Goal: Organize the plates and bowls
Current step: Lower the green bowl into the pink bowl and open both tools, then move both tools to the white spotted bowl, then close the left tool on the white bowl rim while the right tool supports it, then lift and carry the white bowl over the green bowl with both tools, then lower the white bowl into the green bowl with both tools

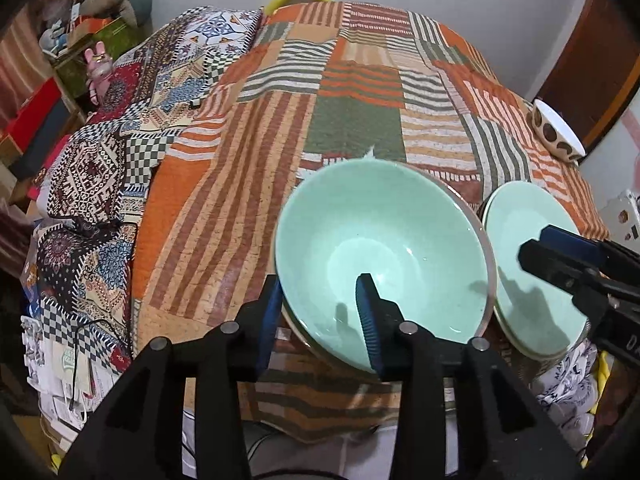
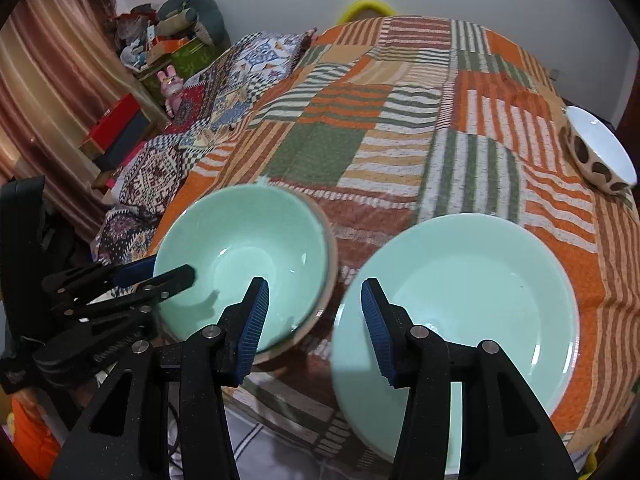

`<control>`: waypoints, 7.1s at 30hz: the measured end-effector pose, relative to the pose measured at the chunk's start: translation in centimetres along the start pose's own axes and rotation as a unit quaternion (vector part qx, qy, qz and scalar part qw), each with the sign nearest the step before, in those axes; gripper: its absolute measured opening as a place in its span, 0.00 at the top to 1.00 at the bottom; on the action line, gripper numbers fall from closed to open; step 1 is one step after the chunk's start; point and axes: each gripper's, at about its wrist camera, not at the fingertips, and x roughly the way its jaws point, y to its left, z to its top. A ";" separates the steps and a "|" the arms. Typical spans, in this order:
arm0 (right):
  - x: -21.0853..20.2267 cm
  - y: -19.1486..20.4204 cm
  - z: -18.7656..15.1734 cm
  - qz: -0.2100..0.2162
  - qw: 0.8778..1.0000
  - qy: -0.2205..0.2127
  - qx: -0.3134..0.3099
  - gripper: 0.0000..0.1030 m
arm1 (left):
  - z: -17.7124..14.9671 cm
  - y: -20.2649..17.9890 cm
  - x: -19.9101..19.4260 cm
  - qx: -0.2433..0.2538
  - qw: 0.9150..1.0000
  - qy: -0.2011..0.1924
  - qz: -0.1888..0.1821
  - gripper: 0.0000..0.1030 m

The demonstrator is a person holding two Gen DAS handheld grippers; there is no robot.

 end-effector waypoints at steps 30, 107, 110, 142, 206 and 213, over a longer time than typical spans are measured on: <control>-12.8 -19.7 0.8 -0.128 0.973 -0.144 0.126 0.47 | 9.2 -16.9 -8.2 0.083 0.978 -0.170 -0.087 0.38; -1.9 -27.9 5.4 -0.036 0.986 -0.070 0.146 0.80 | 16.9 -30.4 15.8 0.127 0.988 -0.003 -0.082 0.84; -2.1 -27.8 5.4 -0.040 0.985 -0.071 0.154 0.81 | 16.7 -30.4 15.6 0.130 0.988 0.000 -0.082 0.84; -10.9 -16.4 3.9 -0.021 0.983 -0.143 0.110 0.81 | 10.5 -21.0 -3.4 0.100 0.982 -0.112 -0.112 0.83; 2.5 0.6 0.1 0.053 0.998 0.015 0.010 0.80 | -0.6 0.9 0.7 -0.050 0.998 -0.035 -0.023 0.83; 3.2 0.9 0.0 0.044 0.999 0.019 0.003 0.79 | -0.5 1.2 1.2 -0.064 0.997 -0.025 -0.027 0.83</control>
